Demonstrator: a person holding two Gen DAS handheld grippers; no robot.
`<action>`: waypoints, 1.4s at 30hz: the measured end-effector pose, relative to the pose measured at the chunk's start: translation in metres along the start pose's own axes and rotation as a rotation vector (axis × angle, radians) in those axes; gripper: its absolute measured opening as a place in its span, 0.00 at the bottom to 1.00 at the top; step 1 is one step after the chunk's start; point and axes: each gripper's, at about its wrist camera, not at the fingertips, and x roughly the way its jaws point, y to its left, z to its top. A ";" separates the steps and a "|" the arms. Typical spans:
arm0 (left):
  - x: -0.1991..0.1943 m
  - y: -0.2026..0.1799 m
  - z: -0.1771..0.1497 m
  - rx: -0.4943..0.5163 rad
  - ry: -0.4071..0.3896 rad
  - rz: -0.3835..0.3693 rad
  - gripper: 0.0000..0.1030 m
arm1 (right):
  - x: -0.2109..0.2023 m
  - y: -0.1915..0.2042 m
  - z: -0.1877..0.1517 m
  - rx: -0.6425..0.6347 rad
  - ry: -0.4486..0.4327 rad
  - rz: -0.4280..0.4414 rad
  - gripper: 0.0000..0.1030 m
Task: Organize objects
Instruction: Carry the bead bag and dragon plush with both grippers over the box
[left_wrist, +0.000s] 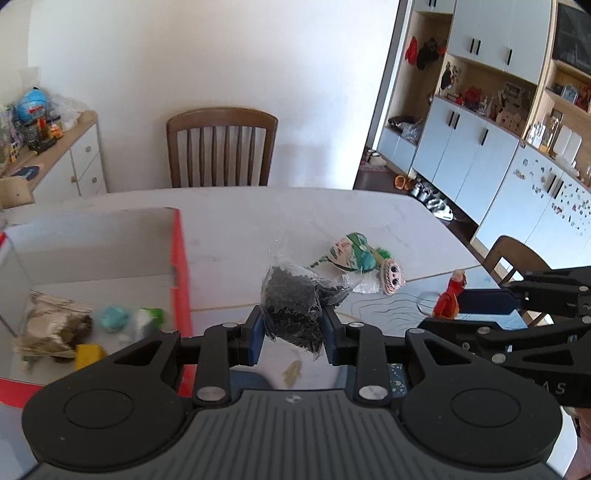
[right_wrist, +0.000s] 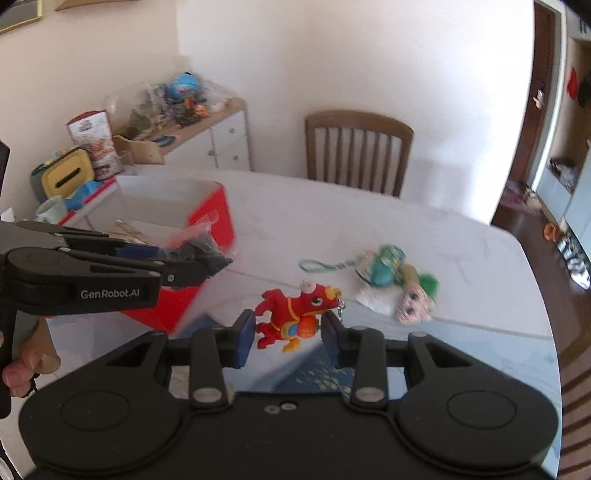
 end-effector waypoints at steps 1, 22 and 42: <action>-0.006 0.005 0.001 0.001 -0.005 0.002 0.30 | -0.001 0.005 0.004 -0.005 -0.006 0.004 0.36; -0.067 0.148 0.012 -0.021 -0.049 0.104 0.30 | 0.029 0.137 0.066 -0.158 -0.068 0.096 0.36; -0.011 0.241 0.009 -0.007 0.068 0.199 0.30 | 0.140 0.186 0.088 -0.181 0.078 0.124 0.36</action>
